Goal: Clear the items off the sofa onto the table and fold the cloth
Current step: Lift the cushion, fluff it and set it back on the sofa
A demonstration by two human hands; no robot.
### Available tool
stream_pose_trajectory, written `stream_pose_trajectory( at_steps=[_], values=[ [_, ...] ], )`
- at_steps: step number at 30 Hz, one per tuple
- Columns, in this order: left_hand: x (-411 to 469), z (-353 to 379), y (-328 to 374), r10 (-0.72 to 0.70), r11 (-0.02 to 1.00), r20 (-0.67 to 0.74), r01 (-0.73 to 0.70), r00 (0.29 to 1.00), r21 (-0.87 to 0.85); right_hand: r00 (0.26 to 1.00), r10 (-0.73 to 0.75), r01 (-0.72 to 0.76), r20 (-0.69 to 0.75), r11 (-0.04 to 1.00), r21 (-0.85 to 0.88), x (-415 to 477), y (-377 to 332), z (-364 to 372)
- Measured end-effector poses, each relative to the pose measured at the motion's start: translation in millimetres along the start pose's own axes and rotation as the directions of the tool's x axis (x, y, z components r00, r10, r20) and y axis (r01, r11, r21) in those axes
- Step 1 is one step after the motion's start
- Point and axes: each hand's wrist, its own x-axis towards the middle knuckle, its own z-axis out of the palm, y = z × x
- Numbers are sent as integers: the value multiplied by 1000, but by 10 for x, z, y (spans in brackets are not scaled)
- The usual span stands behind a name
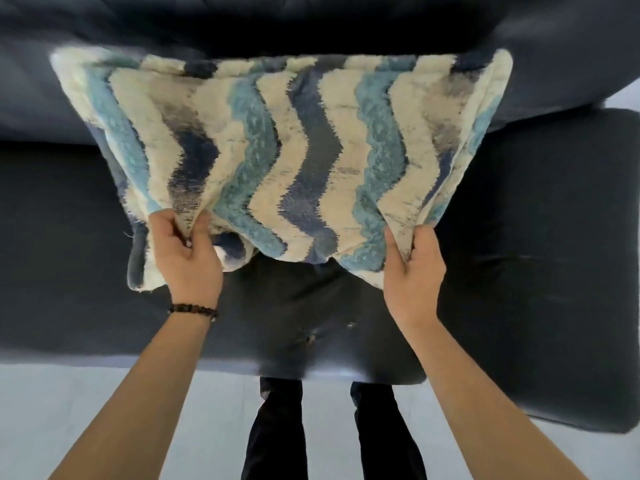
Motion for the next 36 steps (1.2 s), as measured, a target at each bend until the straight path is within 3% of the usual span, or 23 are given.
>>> stream_pose_trajectory(
  at_steps=[3,5,6,8,9,10,12,15,21,25,27,29,31,33,36],
  values=[
    [347,-174,-240,40,998,-102,-36,994,44,999,-44,42,26,996,80,125,-151,531],
    [611,-182,-508,-57,996,-35,59,998,63,989,29,-30,147,1000,4,227,-98,868],
    [736,-173,-657,-160,985,61,155,985,80,954,131,-107,269,989,-102,281,-28,1013],
    [942,-160,-923,-397,918,252,380,882,115,769,419,-242,482,890,-387,360,59,1200],
    [1025,-157,-1050,-484,875,314,464,817,140,697,499,-271,515,848,-455,400,74,1252],
    [1090,-153,-1153,-516,857,339,478,787,194,689,511,-292,514,844,-449,438,65,1298],
    [1206,-150,-1314,-471,871,320,378,822,313,786,419,-291,455,900,-326,502,-4,1380],
    [1386,-98,-1377,-438,885,242,368,866,286,907,298,-249,298,949,-192,624,-108,1480],
    [1689,85,-1208,-536,823,239,564,810,-66,899,341,-312,275,939,-144,972,-132,1747],
    [1589,130,-1222,-465,870,231,490,855,-60,973,232,-232,-4,973,-10,944,-24,1773],
    [1479,138,-1226,-432,890,349,456,832,14,973,214,-217,-87,976,-30,900,34,1711],
    [1407,125,-1232,-391,915,448,390,804,101,956,285,-290,-61,954,-75,905,69,1676],
    [1371,103,-1195,-310,949,398,254,864,188,952,306,-306,-8,950,-68,891,-5,1648],
    [1344,90,-1109,-146,957,256,71,956,282,992,125,-126,-17,988,-89,795,-151,1590],
    [1317,134,-969,96,918,237,-178,967,354,972,-213,233,103,935,-268,645,-249,1561]
  ],
)
